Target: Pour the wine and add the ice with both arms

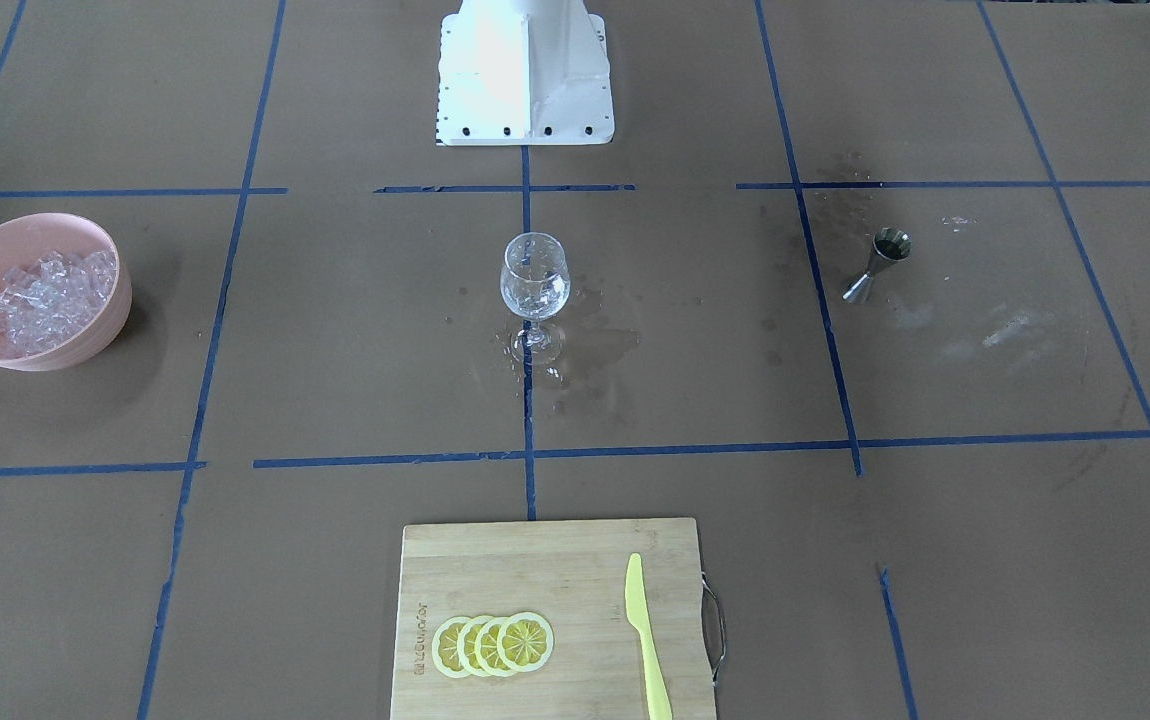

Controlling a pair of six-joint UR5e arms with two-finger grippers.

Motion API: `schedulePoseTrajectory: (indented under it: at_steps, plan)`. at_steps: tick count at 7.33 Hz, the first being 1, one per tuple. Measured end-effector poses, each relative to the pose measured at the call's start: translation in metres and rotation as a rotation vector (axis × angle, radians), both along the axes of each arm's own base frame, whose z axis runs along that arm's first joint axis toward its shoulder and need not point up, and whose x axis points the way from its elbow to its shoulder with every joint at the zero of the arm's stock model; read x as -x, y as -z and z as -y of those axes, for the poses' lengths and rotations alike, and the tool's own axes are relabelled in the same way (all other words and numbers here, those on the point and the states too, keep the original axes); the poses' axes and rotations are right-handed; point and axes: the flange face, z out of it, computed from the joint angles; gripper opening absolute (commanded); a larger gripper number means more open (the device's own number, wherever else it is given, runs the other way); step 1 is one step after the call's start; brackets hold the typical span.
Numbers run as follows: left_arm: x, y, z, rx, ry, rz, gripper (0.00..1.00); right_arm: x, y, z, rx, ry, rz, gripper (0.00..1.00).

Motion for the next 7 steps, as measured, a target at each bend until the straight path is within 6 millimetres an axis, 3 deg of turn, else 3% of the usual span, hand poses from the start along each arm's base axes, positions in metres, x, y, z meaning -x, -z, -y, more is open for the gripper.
schedulePoseTrajectory:
  at_steps: [2,3,5,7]
  plan:
    - [-0.061,0.004,-0.009,0.014,-0.009,0.06,1.0,0.0,0.002,0.0,-0.008,0.002,0.005,1.0]
    - [-0.084,-0.003,-0.031,-0.025,-0.011,0.094,1.0,0.001,0.005,0.001,-0.016,0.005,0.008,1.0]
    - [-0.101,-0.021,-0.085,-0.152,0.05,0.098,1.0,0.001,0.011,0.001,-0.032,0.007,0.012,1.0]
    - [-0.129,-0.028,-0.11,-0.181,0.102,0.084,1.0,0.001,0.014,-0.001,-0.037,0.008,0.015,1.0]
